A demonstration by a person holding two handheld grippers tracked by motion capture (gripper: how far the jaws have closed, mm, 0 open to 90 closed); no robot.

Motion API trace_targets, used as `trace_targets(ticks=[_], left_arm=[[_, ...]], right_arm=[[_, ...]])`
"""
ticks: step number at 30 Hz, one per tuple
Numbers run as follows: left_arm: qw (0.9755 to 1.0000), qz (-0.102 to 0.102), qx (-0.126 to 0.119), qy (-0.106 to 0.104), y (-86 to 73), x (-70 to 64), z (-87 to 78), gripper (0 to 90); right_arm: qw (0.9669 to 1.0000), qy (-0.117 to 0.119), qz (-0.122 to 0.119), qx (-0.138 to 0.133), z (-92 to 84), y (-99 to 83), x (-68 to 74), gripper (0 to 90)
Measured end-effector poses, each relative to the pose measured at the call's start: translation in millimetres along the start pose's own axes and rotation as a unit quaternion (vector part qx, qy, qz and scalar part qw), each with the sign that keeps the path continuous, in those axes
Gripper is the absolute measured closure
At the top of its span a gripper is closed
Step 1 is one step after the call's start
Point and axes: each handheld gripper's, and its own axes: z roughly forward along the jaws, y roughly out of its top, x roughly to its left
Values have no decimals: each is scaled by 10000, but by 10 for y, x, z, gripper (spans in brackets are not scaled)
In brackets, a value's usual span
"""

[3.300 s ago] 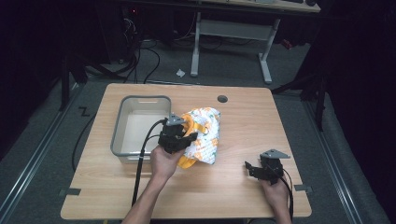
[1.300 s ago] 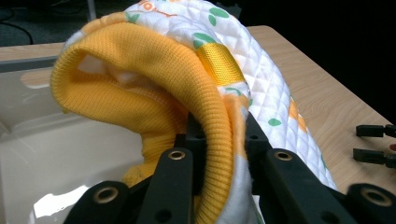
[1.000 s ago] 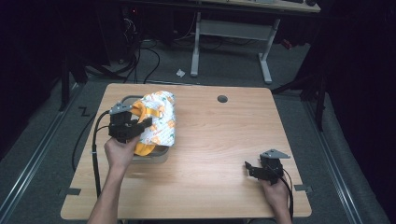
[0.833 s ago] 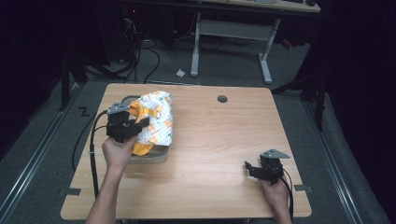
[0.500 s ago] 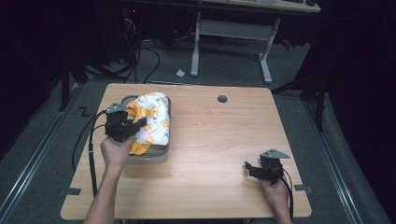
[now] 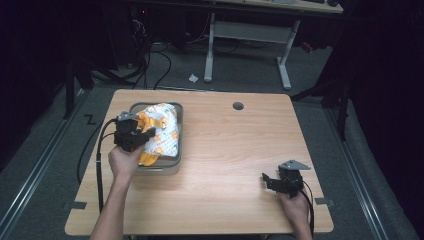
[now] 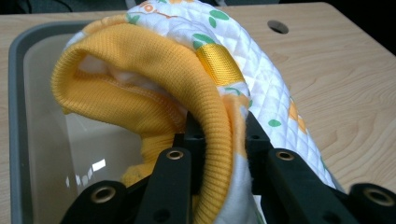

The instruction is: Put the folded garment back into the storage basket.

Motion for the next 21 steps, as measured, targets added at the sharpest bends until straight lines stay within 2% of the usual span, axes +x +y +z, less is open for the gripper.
trace_targets(ticks=[4, 11, 16, 21], left_arm=[[9999, -66, 82, 66, -17, 28, 49, 766], [9993, 13, 300, 224, -29, 44, 140, 765], [9988, -26, 385, 299, -30, 68, 213, 762], [9976, 29, 555, 420, -34, 75, 296, 757]], right_arm=[[10000, 0, 0, 0, 0, 0, 0, 262], [10000, 3, 3, 1, -1, -1, 1, 262], [10000, 2, 2, 1, -1, -1, 1, 262], [10000, 2, 3, 2, -1, -1, 1, 262]])
